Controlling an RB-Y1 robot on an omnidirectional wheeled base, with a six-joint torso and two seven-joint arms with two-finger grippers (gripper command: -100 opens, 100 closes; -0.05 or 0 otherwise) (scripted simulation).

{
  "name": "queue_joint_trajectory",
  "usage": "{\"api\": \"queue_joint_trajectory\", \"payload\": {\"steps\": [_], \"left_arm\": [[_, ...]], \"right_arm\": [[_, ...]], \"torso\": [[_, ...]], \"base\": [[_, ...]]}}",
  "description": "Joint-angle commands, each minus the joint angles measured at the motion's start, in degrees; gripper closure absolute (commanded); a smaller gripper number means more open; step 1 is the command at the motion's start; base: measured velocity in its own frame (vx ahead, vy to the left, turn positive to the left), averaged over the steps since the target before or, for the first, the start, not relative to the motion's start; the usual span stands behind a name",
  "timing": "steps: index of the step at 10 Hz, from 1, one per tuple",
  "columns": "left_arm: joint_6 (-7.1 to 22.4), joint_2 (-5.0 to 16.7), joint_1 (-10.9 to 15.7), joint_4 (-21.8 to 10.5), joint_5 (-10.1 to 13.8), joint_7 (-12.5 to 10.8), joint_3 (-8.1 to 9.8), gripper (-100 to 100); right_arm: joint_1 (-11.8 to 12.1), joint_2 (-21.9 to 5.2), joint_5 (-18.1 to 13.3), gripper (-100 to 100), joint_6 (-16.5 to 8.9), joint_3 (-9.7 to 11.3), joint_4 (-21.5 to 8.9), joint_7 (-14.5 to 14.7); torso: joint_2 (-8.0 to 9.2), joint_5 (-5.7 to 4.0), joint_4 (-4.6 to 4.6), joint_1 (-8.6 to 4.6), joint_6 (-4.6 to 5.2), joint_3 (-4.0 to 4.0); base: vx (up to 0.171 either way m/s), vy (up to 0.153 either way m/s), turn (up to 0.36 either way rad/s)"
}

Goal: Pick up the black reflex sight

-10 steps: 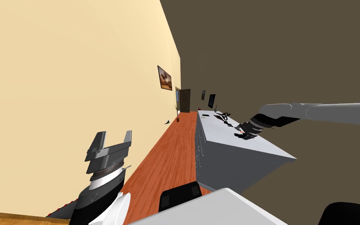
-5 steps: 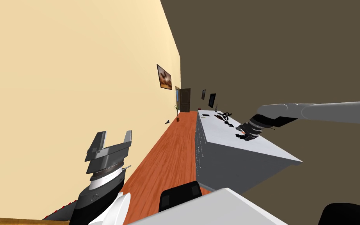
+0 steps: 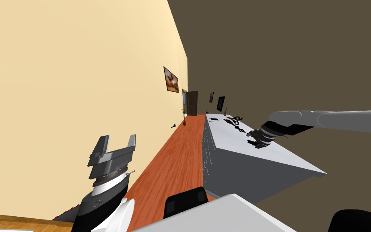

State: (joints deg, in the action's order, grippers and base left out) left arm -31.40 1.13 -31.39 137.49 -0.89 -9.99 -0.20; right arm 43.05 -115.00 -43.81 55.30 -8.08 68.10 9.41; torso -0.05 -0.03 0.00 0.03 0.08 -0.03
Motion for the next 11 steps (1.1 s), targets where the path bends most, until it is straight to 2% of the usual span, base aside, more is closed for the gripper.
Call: {"api": "queue_joint_trajectory", "payload": {"steps": [1, 5, 6, 7, 8, 9, 10, 11], "left_arm": [[0.0, 0.0, 0.0, 0.0, 0.0, 0.0, 0.00, 0], [0.0, 0.0, 0.0, 0.0, 0.0, 0.0, 0.00, 0], [0.0, 0.0, 0.0, 0.0, 0.0, 0.0, 0.00, 0], [0.0, 0.0, 0.0, 0.0, 0.0, 0.0, 0.00, 0], [0.0, 0.0, 0.0, 0.0, 0.0, 0.0, 0.00, 0], [0.0, 0.0, 0.0, 0.0, 0.0, 0.0, 0.00, 0], [0.0, 0.0, 0.0, 0.0, 0.0, 0.0, 0.00, 0], [0.0, 0.0, 0.0, 0.0, 0.0, 0.0, 0.00, 0]], "right_arm": [[0.0, 0.0, 0.0, 100, 0.0, 0.0, 0.0, 0.0], [0.0, 0.0, 0.0, 100, 0.0, 0.0, 0.0, 0.0], [0.0, 0.0, 0.0, 0, 0.0, 0.0, 0.0, 0.0], [-1.1, -1.8, 0.0, 100, 1.4, -0.7, 0.3, -1.4], [-0.5, -1.8, 0.0, 100, 1.4, -0.7, 0.3, -1.4], [-1.1, -1.8, 0.0, 100, 1.4, -0.7, 0.3, -1.4], [0.1, -2.0, 0.8, 100, 1.1, -1.0, 0.0, -0.6], [0.0, -2.0, 0.7, 0, 1.2, -1.0, 0.1, -0.8]], "torso": [[0.00, 0.00, 0.00, 0.00, 0.00, 0.00], [0.05, -0.04, 0.00, -0.06, 0.01, 0.02], [0.05, -0.04, 0.00, -0.06, 0.01, 0.03], [0.06, -0.04, 0.00, -0.06, 0.01, 0.03], [0.11, 0.00, 0.02, -0.02, 0.02, 0.06], [0.17, -0.02, 0.03, -0.05, 0.04, 0.10], [0.17, -0.03, 0.04, -0.07, 0.03, 0.10], [0.13, -0.03, 0.03, -0.07, 0.03, 0.08]], "base": [[0.000, 0.000, 0.000], [0.000, 0.000, 0.000], [0.000, 0.000, 0.000], [-0.022, 0.000, -0.097], [-0.028, -0.009, -0.067], [-0.019, -0.014, -0.028], [-0.007, -0.006, -0.002], [0.000, 0.000, 0.000]]}}
